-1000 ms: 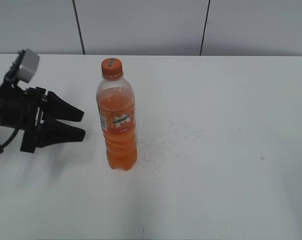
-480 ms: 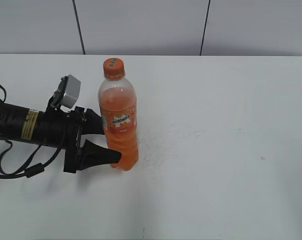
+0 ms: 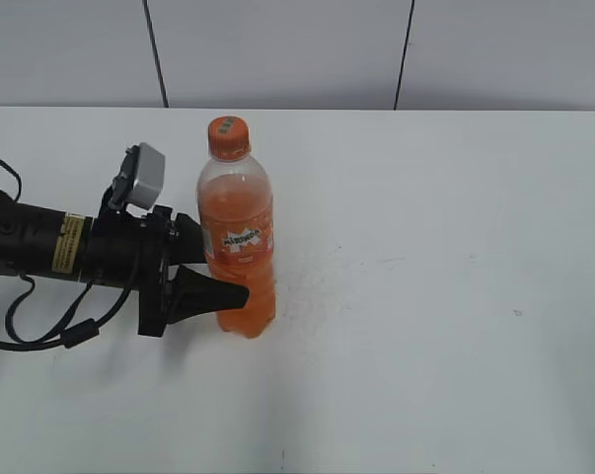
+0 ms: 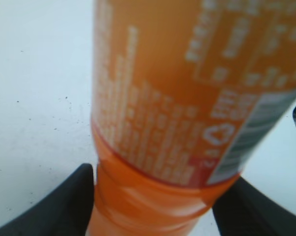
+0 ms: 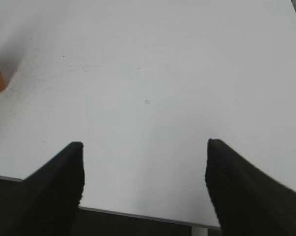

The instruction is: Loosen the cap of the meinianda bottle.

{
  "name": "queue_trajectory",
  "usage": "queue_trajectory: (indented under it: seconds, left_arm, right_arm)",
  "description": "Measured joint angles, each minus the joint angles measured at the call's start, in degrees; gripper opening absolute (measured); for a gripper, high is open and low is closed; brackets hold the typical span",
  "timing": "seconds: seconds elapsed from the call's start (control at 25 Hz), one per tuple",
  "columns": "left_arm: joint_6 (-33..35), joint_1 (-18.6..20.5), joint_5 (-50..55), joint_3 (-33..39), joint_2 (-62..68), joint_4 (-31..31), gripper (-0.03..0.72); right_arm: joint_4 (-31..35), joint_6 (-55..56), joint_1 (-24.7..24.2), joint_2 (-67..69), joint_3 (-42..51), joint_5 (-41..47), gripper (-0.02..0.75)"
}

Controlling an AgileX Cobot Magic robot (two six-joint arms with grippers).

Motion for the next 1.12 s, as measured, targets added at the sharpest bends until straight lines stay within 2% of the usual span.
queue_trajectory:
  seconds: [0.16, 0.32, 0.48, 0.64, 0.8, 0.88, 0.96, 1.12]
  left_arm:
    - [0.18, -0.71, 0.05, 0.0, 0.0, -0.07, 0.404]
    - [0.17, -0.71, 0.05, 0.0, 0.0, -0.12, 0.402]
    - [0.17, -0.72, 0.11, 0.0, 0.0, -0.13, 0.402]
    - [0.17, -0.77, 0.12, 0.0, 0.0, -0.13, 0.401]
    - [0.17, -0.83, 0.12, -0.01, 0.0, -0.13, 0.401]
    - [0.17, -0.83, 0.12, -0.01, 0.0, -0.13, 0.4]
    - [0.17, -0.83, 0.12, -0.01, 0.0, -0.07, 0.399]
    - [0.17, -0.83, 0.12, -0.01, 0.0, 0.03, 0.398]
  right_arm:
    - [0.02, -0.26, 0.0, 8.85, -3.64, 0.47, 0.536]
    - [0.32, -0.26, 0.0, 24.41, -10.69, 0.94, 0.443]
    - [1.25, -0.26, 0.0, 42.57, -22.08, 4.13, 0.361]
    - [1.34, -0.26, 0.0, 61.48, -35.49, 9.28, 0.342]
    - [1.99, -0.26, 0.55, 74.86, -47.88, 9.73, 0.325]
    - [1.94, -0.26, 2.93, 79.47, -52.39, 9.73, 0.323]
    - [1.43, -0.05, 7.52, 82.94, -56.44, 9.73, 0.323]
    - [0.31, 2.85, 20.63, 89.43, -64.27, 9.8, 0.322]
